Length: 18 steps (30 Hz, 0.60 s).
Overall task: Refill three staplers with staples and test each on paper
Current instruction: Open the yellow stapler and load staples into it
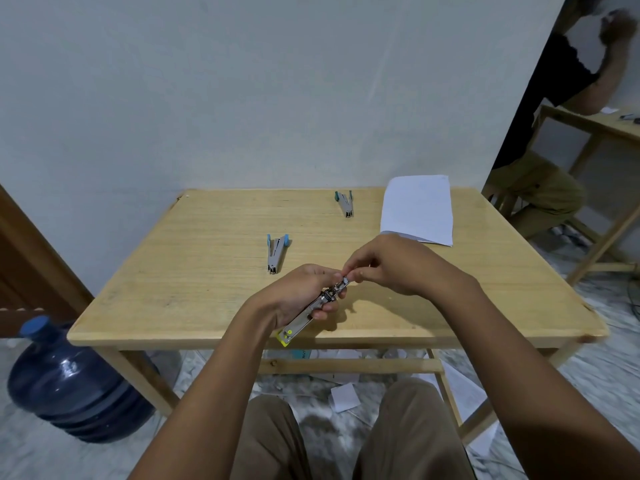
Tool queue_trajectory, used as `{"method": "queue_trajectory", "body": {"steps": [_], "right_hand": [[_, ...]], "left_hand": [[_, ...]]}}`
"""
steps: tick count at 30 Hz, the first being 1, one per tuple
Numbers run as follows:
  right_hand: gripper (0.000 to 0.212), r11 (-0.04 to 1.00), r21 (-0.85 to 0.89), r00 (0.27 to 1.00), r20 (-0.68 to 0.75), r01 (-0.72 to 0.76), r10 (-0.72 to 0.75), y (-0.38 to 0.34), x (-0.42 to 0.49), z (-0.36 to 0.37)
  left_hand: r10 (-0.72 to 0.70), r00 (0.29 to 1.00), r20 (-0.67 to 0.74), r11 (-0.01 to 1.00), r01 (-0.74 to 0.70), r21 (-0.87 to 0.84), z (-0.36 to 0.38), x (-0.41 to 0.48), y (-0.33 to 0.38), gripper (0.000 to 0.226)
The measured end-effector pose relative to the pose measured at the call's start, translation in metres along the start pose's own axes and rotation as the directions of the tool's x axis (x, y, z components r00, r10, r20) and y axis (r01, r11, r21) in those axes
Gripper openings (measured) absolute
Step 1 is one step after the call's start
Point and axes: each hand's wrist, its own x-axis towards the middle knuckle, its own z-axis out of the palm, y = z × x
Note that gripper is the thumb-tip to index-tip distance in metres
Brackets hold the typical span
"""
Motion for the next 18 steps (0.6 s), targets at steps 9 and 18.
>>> {"method": "queue_trajectory", "body": {"steps": [9,18], "right_hand": [[0.011,0.999,0.022,0.977,-0.213,-0.027,0.031,0.01,-0.01,0.015],[0.028,0.994,-0.111,0.972,-0.232,0.021,-0.046,0.012,-0.025,0.041]], "left_hand": [[-0.036,0.997,-0.073,0.996,0.03,-0.084,0.001,0.002,-0.005,0.027],[-0.052,0.992,-0.113,0.997,0.045,-0.064,0.003,0.003,-0.008,0.029]]}}
